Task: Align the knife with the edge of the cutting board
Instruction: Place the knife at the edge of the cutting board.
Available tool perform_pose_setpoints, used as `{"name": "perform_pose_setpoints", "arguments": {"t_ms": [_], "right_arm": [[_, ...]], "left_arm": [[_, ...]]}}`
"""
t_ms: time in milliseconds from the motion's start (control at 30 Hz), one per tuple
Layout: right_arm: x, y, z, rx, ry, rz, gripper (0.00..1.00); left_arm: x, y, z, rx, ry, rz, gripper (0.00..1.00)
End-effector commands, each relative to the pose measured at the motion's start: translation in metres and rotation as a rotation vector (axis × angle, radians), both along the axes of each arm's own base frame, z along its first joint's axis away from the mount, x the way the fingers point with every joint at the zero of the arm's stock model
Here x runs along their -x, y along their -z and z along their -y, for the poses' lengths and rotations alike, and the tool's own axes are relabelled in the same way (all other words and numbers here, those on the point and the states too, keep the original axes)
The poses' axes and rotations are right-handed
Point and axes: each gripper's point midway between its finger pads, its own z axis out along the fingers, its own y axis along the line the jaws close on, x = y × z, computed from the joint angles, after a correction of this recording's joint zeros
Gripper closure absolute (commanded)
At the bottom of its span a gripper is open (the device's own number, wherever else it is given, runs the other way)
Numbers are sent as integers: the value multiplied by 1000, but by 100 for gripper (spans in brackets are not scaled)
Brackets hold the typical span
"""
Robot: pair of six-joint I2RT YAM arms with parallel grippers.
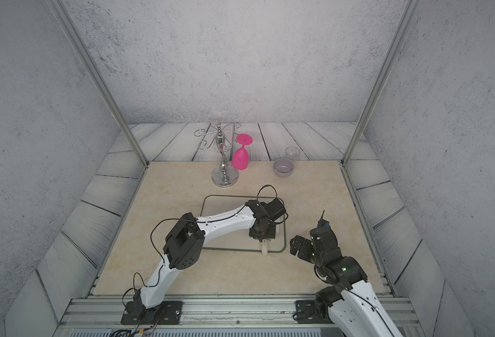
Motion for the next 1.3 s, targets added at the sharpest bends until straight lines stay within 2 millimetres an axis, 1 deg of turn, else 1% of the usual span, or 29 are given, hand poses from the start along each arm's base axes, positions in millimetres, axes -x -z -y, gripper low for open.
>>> {"name": "perform_pose_setpoints", "arguments": {"t_ms": [0, 133, 267, 533, 733, 900, 1000, 1067, 1100, 1167, 1200, 1267], "right_arm": [[0, -7, 4, 19, 8, 15, 1], [0, -6, 4, 20, 8, 12, 1], [0, -6, 4, 20, 8, 12, 1], [0, -6, 5, 21, 10, 12, 1], [0, -5, 5, 22, 9, 12, 1], [0, -6, 5, 22, 8, 14, 1], [0, -5, 5, 23, 7, 13, 1], [0, -5, 5, 22, 8, 11, 1], [0, -5, 5, 22, 8, 13, 1], [0, -5, 5, 23, 9, 12, 1], [0, -5, 5, 22, 8, 12, 1], [0, -5, 5, 24, 8, 12, 1]], "left_arm": [[-2, -3, 5, 1, -7, 4, 100], [-6, 0, 10, 1, -8, 9, 100], [-6, 7, 10, -15, -12, -5, 100], [-4, 10, 8, -21, -28, -14, 100], [-3, 11, 14, 4, -32, -27, 100], [-2, 10, 18, 21, -31, -33, 93], [-2, 10, 18, 19, -29, -32, 92], [-2, 10, 18, 20, -29, -35, 89], [-1, 11, 18, 19, -28, -35, 87], [-1, 11, 18, 21, -26, -37, 77], [-1, 11, 19, 22, -24, -37, 74], [-2, 9, 19, 22, -19, -31, 71]]}}
